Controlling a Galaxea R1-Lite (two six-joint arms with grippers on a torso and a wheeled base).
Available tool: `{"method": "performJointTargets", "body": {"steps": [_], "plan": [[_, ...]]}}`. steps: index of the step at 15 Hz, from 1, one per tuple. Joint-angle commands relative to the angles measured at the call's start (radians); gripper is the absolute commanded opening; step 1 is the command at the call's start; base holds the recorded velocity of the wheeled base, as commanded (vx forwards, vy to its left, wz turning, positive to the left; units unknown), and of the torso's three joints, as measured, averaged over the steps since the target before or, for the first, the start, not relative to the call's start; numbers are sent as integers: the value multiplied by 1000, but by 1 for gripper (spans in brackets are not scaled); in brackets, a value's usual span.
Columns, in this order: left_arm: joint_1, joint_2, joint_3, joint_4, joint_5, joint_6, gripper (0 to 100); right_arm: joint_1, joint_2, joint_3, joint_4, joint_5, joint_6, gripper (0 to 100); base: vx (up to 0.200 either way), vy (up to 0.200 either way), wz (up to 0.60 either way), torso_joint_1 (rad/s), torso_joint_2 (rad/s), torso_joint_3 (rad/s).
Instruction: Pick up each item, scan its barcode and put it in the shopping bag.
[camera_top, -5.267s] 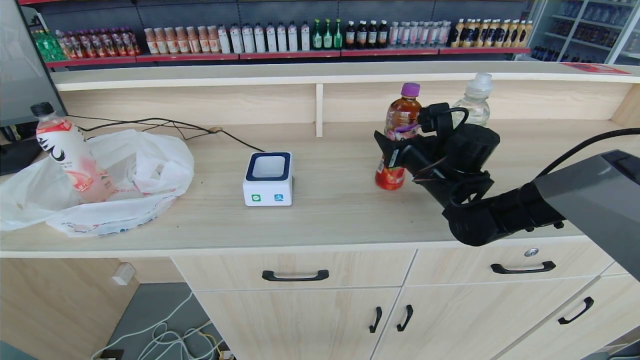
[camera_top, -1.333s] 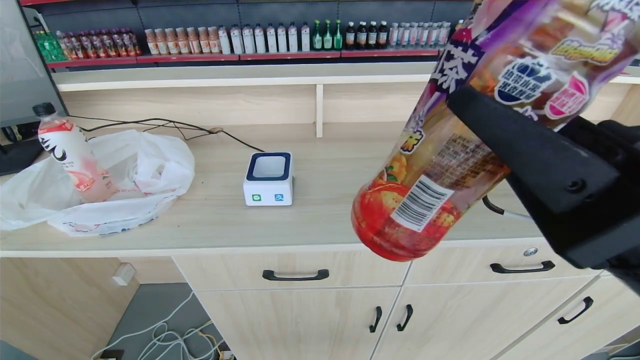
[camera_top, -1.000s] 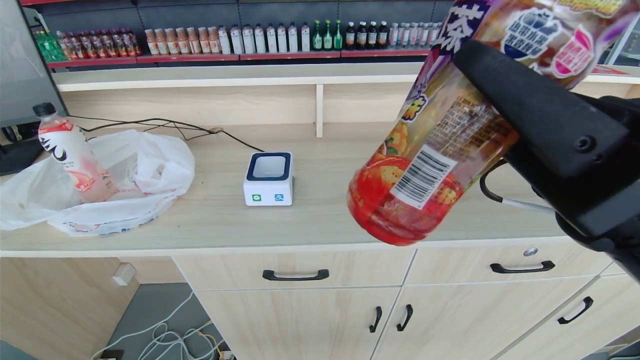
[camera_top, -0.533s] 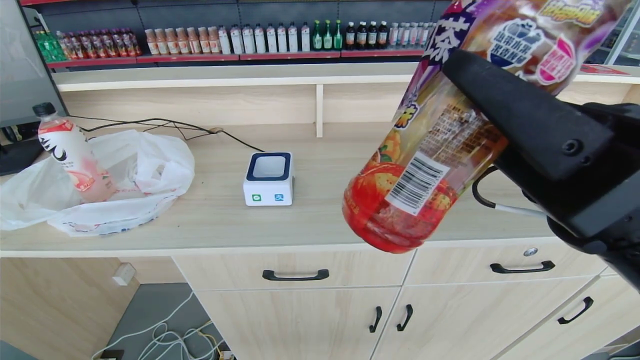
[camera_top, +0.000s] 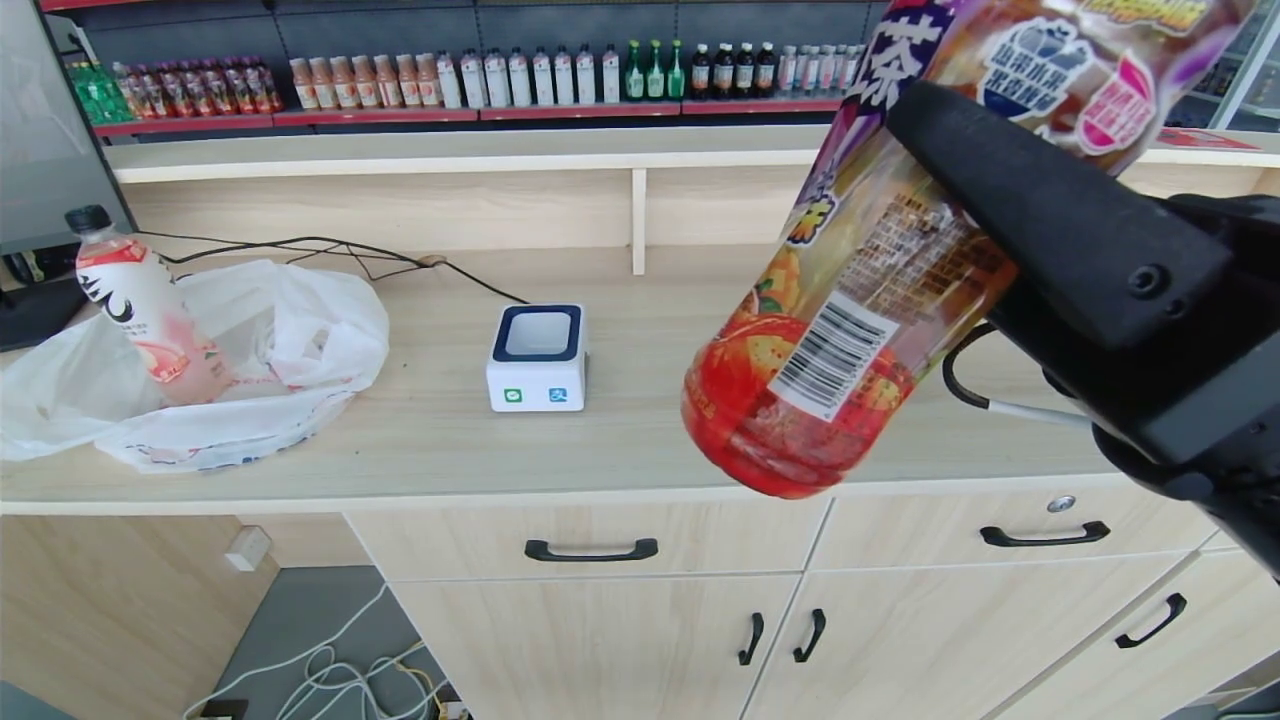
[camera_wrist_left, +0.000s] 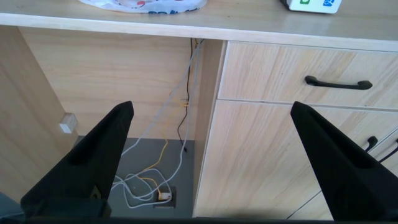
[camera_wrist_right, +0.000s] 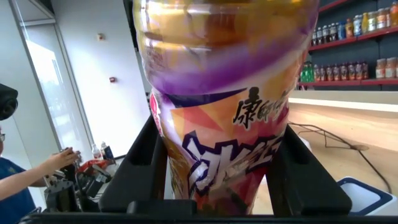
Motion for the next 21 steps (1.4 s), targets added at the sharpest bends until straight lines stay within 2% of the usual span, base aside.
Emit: {"method": "performJointTargets", "body": {"steps": [1, 12, 15, 16, 19, 21], "plan": [[0, 0, 0, 0, 0, 0, 100, 7, 1, 2, -1, 1, 2, 0, 0, 0, 0, 0, 0, 0], [0, 0, 0, 0, 0, 0, 100, 27, -10, 14, -6, 2, -4, 0, 0, 0, 0, 0, 0, 0], [0, 0, 0, 0, 0, 0, 100, 24, 3, 14, 0, -3, -45, 0, 0, 0, 0, 0, 0, 0], [0, 0, 0, 0, 0, -1, 100, 18, 9, 15, 16, -19, -65, 0, 0, 0, 0, 0, 0, 0], [0, 0, 0, 0, 0, 0, 100, -10, -1, 15, 129, -188, -134, 0, 0, 0, 0, 0, 0, 0], [0, 0, 0, 0, 0, 0, 100, -10, 15, 21, 134, -234, -256, 0, 0, 0, 0, 0, 0, 0]]}}
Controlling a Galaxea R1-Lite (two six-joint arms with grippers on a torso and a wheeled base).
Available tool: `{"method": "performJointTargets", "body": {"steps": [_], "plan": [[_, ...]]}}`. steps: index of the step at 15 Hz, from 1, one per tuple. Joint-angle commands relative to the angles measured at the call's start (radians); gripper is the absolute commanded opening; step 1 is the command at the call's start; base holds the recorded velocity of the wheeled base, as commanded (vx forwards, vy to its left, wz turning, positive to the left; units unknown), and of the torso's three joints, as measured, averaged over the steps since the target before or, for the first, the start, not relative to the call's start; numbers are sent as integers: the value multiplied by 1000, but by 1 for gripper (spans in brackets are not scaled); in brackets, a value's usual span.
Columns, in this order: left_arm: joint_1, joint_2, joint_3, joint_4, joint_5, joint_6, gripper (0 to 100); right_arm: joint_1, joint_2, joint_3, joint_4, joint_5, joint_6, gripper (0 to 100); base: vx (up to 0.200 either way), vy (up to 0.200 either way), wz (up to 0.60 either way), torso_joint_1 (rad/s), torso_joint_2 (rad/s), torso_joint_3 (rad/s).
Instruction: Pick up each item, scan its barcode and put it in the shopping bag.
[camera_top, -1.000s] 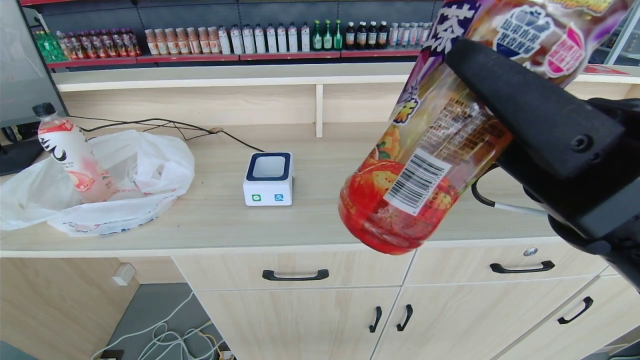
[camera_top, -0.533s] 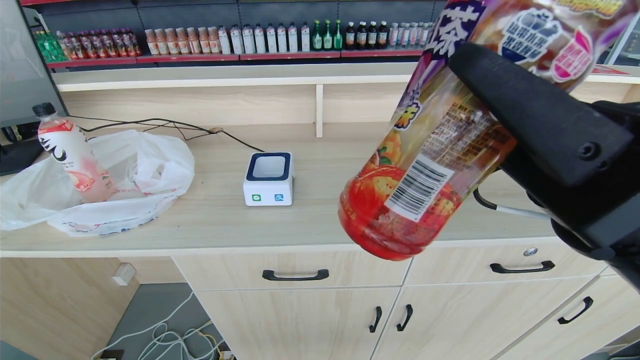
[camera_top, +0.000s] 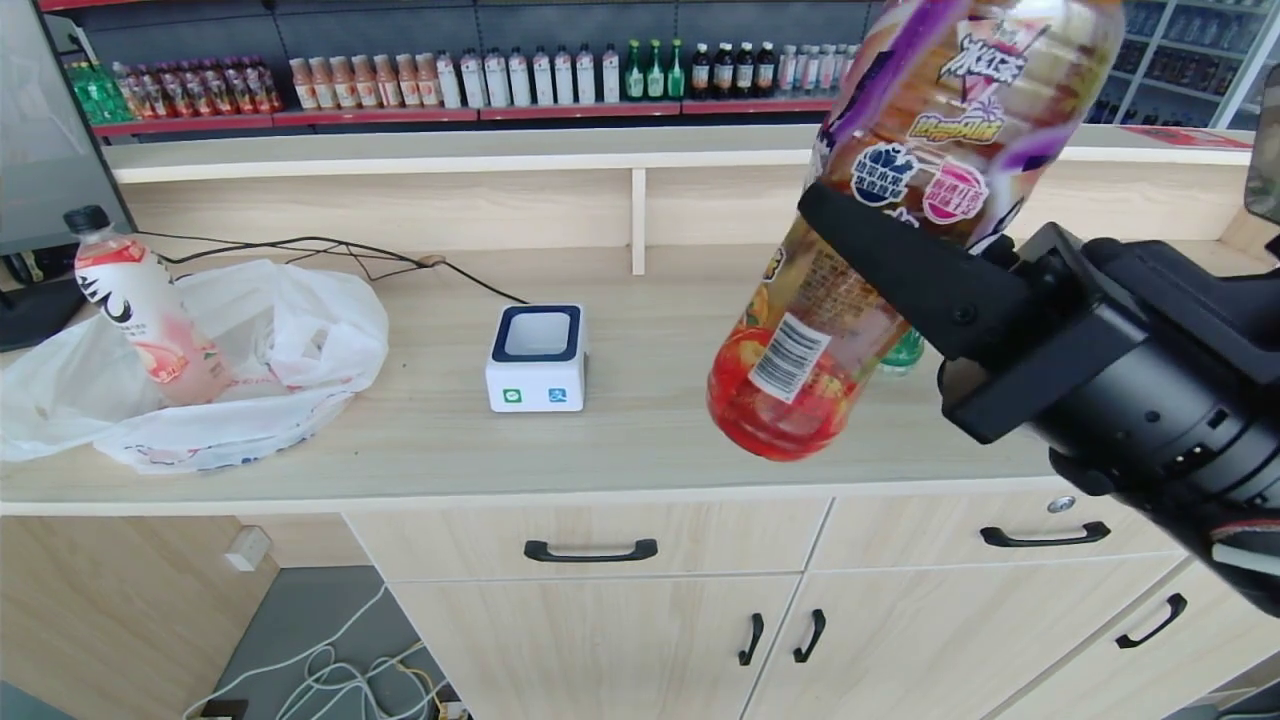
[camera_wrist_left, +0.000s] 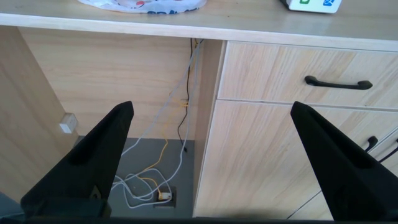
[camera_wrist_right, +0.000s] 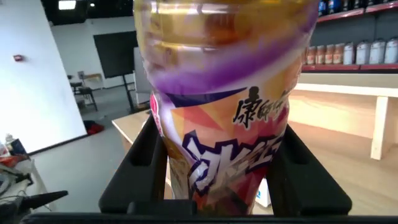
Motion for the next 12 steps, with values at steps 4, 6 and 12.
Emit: {"method": "performJointTargets", "body": {"steps": [4, 6, 12], "plan": [[0, 0, 0, 0, 0, 0, 100, -19, 78, 83, -79, -181, -227, 0, 0, 0, 0, 0, 0, 0], [0, 0, 0, 0, 0, -1, 100, -60, 95, 109, -96, -313, -189, 0, 0, 0, 0, 0, 0, 0], [0, 0, 0, 0, 0, 0, 100, -142, 42, 229, -138, -338, -161, 0, 0, 0, 0, 0, 0, 0]]}}
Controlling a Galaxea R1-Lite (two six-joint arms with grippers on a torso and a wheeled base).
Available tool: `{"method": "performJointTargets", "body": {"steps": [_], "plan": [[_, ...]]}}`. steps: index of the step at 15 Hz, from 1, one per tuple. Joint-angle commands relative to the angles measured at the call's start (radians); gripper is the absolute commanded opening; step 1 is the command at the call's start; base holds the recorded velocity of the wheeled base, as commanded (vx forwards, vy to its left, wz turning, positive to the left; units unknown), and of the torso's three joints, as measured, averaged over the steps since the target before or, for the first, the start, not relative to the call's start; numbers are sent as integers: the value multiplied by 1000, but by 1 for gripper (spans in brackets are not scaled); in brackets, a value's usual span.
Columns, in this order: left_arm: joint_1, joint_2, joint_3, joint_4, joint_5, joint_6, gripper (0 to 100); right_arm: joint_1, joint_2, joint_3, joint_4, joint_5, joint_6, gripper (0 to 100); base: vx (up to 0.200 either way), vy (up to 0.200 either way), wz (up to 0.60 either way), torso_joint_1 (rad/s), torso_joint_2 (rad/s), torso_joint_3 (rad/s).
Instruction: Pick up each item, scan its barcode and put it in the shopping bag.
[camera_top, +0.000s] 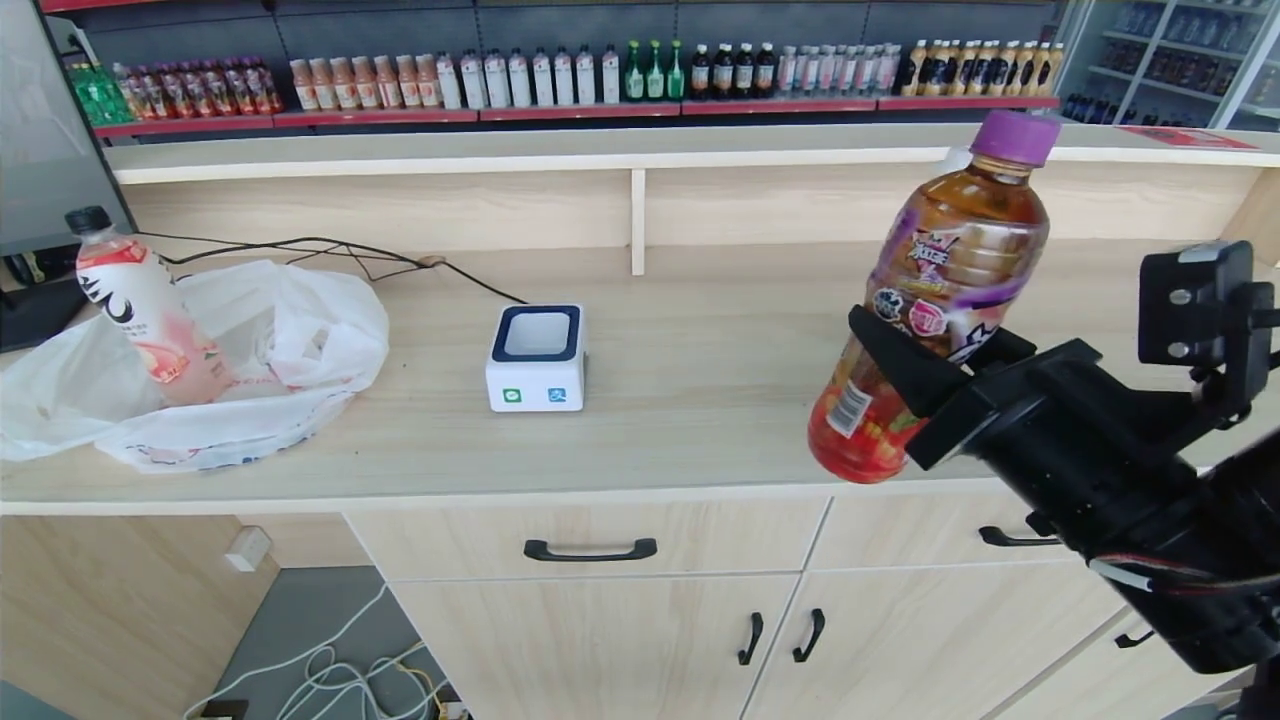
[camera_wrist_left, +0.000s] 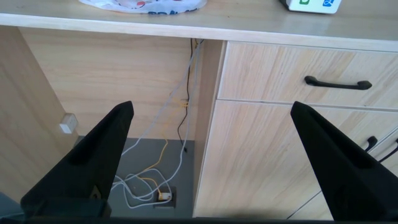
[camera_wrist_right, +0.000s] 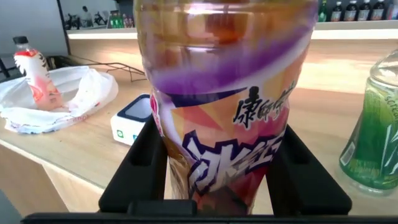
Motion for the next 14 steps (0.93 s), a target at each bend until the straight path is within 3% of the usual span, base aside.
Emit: {"method": "performJointTargets", "body": {"steps": [1, 11, 14], "plan": [[0, 0, 0, 0, 0, 0, 100, -36, -28, 11, -9, 2, 11, 0, 0, 0, 0, 0, 0, 0], [0, 0, 0, 0, 0, -3, 100, -57, 39, -45, -42, 5, 40, 0, 0, 0, 0, 0, 0, 0], [0, 0, 0, 2, 2, -8, 100, -60, 45, -42, -42, 4, 39, 0, 0, 200, 0, 4, 2, 4]]}}
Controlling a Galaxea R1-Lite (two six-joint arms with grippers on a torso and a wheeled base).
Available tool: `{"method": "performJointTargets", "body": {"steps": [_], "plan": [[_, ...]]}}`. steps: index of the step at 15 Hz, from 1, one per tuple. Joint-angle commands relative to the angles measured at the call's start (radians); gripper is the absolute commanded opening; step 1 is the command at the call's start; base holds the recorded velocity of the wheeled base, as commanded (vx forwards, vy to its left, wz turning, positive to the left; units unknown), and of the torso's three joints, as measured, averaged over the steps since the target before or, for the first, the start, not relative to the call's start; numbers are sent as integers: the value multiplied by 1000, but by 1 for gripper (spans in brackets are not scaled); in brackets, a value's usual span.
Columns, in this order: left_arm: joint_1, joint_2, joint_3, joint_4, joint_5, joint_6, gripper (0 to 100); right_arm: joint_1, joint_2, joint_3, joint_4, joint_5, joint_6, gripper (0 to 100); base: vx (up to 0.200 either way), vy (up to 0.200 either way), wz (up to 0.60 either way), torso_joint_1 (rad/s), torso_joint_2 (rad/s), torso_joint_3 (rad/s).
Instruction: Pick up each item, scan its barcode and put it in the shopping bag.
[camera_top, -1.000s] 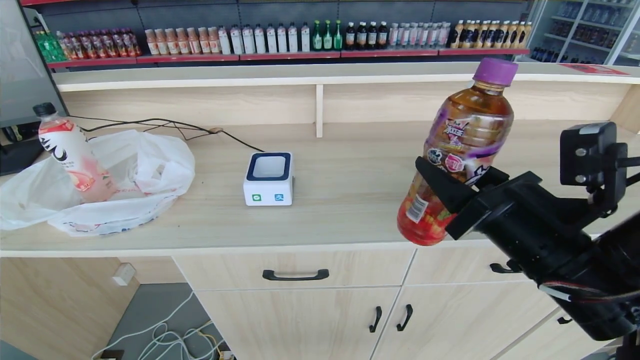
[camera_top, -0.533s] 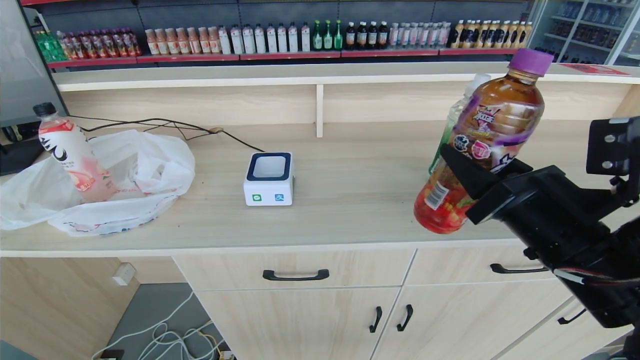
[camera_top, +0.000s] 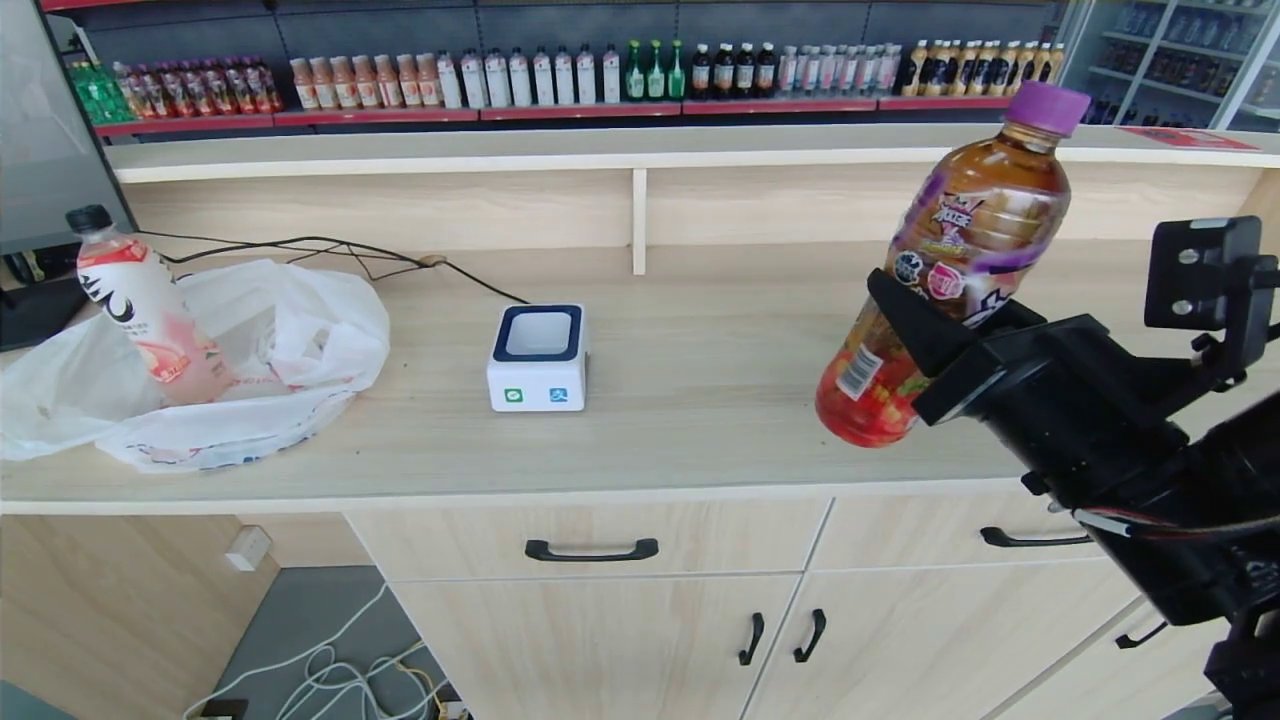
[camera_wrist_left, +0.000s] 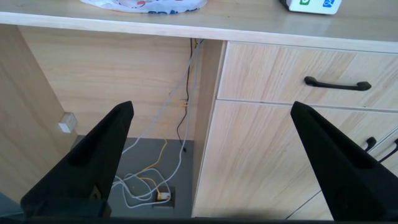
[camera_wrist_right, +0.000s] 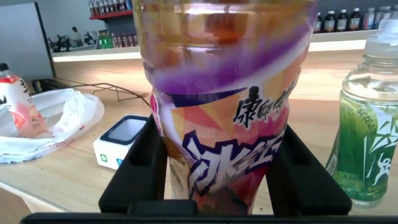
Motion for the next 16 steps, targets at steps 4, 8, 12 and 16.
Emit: {"method": "performJointTargets", "body": {"steps": [4, 8, 12, 16], "plan": [[0, 0, 0, 0, 1, -1, 100, -5, -13, 23, -1, 1, 0, 0, 0, 200, 0, 1, 1, 2], [0, 1, 0, 0, 1, 1, 100, -5, -18, 17, 1, 2, -2, 0, 0, 200, 0, 0, 0, 2], [0, 0, 0, 0, 1, -2, 100, -5, -45, 46, 1, 2, -2, 0, 0, 200, 0, 5, 4, 5], [0, 1, 0, 0, 1, -2, 100, -7, -41, -15, 8, 4, -2, 0, 0, 200, 0, 4, 0, 1]]}}
